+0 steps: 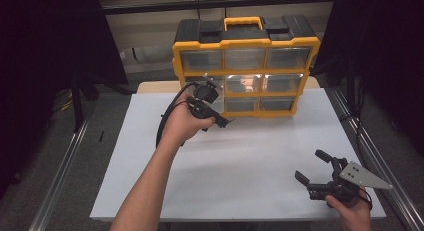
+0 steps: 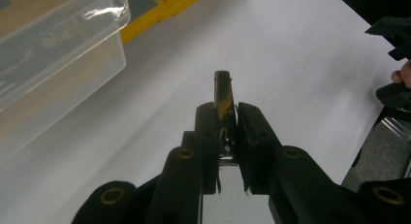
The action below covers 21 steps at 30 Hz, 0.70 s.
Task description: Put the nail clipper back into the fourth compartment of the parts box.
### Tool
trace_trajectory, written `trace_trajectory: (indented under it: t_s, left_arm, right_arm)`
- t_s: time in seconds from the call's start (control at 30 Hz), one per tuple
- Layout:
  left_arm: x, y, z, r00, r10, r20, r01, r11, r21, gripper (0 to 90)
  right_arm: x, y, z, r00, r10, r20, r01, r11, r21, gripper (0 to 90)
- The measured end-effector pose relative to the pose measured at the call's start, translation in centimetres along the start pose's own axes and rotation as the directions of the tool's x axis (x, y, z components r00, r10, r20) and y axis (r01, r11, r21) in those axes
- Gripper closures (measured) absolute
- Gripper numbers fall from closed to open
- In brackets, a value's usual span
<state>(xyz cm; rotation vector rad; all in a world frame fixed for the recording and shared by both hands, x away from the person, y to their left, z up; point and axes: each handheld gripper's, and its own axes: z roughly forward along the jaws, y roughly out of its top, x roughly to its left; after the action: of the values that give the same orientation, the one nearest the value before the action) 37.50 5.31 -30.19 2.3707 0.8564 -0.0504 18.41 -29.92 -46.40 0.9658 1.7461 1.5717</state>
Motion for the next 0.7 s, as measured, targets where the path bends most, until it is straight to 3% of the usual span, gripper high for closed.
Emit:
trace_trajectory:
  t_s: [0.3, 0.33, 0.37, 0.57, 0.7]
  left_arm:
    - [0.4, 0.5, -0.7, 0.9999, 0.002, -0.015, -0.002, 1.0, 0.002, 79.8]
    - [0.2, 0.6, -0.7, 0.9996, -0.026, -0.015, 0.025, 0.9995, -0.02, 79.8]
    - [0.4, 0.6, -0.9, 0.9998, 0.003, -0.02, -0.003, 1.0, 0.005, 79.8]
    - [0.5, 1.0, -1.2, 0.9996, -0.015, -0.023, 0.015, 0.9998, -0.013, 79.8]
    - [0.7, 1.2, -1.4, 0.9995, -0.006, -0.031, 0.006, 1.0, -0.006, 79.8]
  right_arm:
    - [0.0, 0.0, 0.0, 1.0, -0.002, 0.001, 0.002, 1.0, -0.001, 2.2]
    - [0.0, 0.0, 0.0, 1.0, -0.001, 0.0, 0.001, 1.0, 0.0, 2.2]
    - [0.0, 0.0, 0.0, 1.0, -0.004, 0.001, 0.004, 1.0, 0.001, 2.2]
    - [0.0, 0.0, 0.0, 1.0, -0.001, -0.001, 0.001, 1.0, 0.003, 2.2]
    - [0.0, 0.0, 0.0, 1.0, -0.001, 0.003, 0.001, 1.0, 0.002, 2.2]
